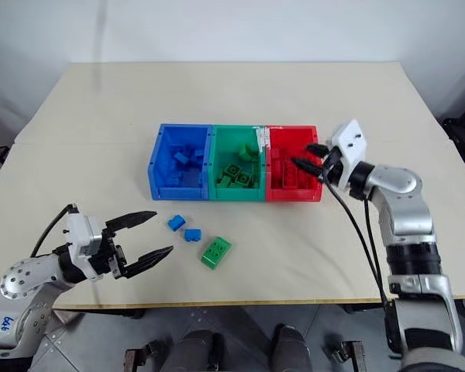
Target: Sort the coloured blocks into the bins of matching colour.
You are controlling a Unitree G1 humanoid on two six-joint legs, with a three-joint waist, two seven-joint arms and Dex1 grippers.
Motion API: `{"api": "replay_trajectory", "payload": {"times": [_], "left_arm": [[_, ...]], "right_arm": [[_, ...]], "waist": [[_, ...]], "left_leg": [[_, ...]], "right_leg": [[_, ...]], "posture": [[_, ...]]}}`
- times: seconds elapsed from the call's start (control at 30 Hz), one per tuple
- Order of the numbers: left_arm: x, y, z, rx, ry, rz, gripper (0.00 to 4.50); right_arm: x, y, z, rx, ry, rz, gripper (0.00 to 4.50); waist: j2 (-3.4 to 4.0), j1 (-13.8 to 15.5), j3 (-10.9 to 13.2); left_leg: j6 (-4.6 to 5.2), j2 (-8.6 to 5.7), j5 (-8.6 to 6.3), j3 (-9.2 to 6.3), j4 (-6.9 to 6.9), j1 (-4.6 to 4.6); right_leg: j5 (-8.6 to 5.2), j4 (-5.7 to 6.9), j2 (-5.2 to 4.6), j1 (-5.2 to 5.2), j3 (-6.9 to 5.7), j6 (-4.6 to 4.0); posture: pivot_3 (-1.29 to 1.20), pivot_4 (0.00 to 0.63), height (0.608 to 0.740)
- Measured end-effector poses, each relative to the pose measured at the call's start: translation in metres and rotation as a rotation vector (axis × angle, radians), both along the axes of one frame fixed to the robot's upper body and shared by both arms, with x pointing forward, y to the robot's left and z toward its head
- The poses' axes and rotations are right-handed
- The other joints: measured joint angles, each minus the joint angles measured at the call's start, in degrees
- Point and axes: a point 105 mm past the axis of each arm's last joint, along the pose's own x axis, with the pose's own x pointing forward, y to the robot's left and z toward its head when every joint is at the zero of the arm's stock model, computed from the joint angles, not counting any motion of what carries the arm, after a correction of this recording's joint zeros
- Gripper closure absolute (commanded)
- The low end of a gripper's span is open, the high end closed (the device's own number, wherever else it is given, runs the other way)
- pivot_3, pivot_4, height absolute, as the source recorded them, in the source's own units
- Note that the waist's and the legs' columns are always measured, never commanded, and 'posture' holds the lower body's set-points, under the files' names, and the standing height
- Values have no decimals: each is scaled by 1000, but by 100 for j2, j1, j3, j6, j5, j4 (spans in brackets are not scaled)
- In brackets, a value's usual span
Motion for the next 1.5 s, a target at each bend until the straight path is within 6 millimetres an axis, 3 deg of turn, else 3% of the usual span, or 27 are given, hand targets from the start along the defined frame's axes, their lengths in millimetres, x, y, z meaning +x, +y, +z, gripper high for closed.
{"api": "replay_trajectory", "payload": {"times": [0.03, 0.17, 0.27, 0.4, 0.5, 0.63, 0.77, 0.87, 0.97, 1.07, 1.27, 1.5], "left_arm": [[1, 1, 1, -9, 1, 7, 0], [1, 2, 2, -31, 11, 16, 0], [1, 6, 3, -26, -1, 39, 0], [-1, 19, -2, 11, -11, 92, 0], [2, 46, -18, 93, 33, 187, 0], [-4, 64, -23, 117, 82, 200, 0], [-11, 65, -27, 147, 156, 149, 0], [-8, 50, -27, 177, 228, 112, 0], [-4, 15, -16, 158, 228, -4, 0], [2, -33, -7, 159, 217, -123, 0], [2, -86, -15, 178, 328, -206, 0], [4, -103, -30, 314, 403, -172, 0]], "right_arm": [[4, 0, -1, 4, 6, -10, 2309], [8, 0, -11, 1, 17, -10, 973], [0, 4, -6, -7, -36, 71, 32], [-34, 17, -9, -8, -73, 313, 32], [-68, 17, -18, -8, -55, 481, 32], [-98, 0, -42, -111, 68, 562, 32], [-117, -10, -67, -156, 139, 582, 32], [-126, -14, -78, -187, 148, 578, 32], [-128, -15, -80, -198, 133, 559, 32], [-134, -17, -84, -194, 136, 527, 32], [-144, -14, -88, -192, 129, 483, 32], [-152, -8, -88, -187, 117, 449, 32]], "waist": [[0, -14, 0], [2, -33, 1], [2, -34, 1], [2, -20, 1], [2, -7, 1], [1, 1, 1], [1, -14, 1], [1, -1, 1], [2, 23, 1], [2, 106, 1], [2, 130, 0], [2, 135, 0]], "left_leg": [[0, 0, 0, -1, -1, 0], [0, 0, 0, 0, -1, -2], [0, 1, 0, 0, -1, -1], [1, 1, 0, -1, -1, 0], [1, 1, -1, 0, -1, 0], [2, 1, -2, -1, -1, 3], [1, 3, -2, 2, -1, 6], [1, 2, -2, 0, -1, 8], [1, 2, -1, -24, 1, 10], [0, -1, -1, -27, 1, 11], [-1, -4, 1, -17, 4, 10], [-2, -3, 3, -20, 5, 12]], "right_leg": [[0, 0, 0, 0, 0, 0], [0, -1, 0, -1, 1, 0], [0, -2, 0, -1, 0, 0], [0, -3, 0, 1, -1, 0], [0, -2, 1, 2, -3, 0], [0, -2, -1, 4, -1, 1], [0, -1, -1, 4, 0, 0], [0, 1, -3, 5, 5, 1], [1, 2, -5, 7, 8, 2], [1, 3, -4, 8, 8, 2], [1, 4, -2, 9, 7, 2], [1, 3, -1, 12, 9, 2]], "posture": [[0, 150, 740], [0, 150, 740], [0, 150, 740], [0, 150, 740], [0, 150, 740], [0, 150, 740], [0, 150, 740], [0, 150, 740], [0, 150, 740], [0, 150, 740], [0, 150, 740], [0, 150, 740]]}}
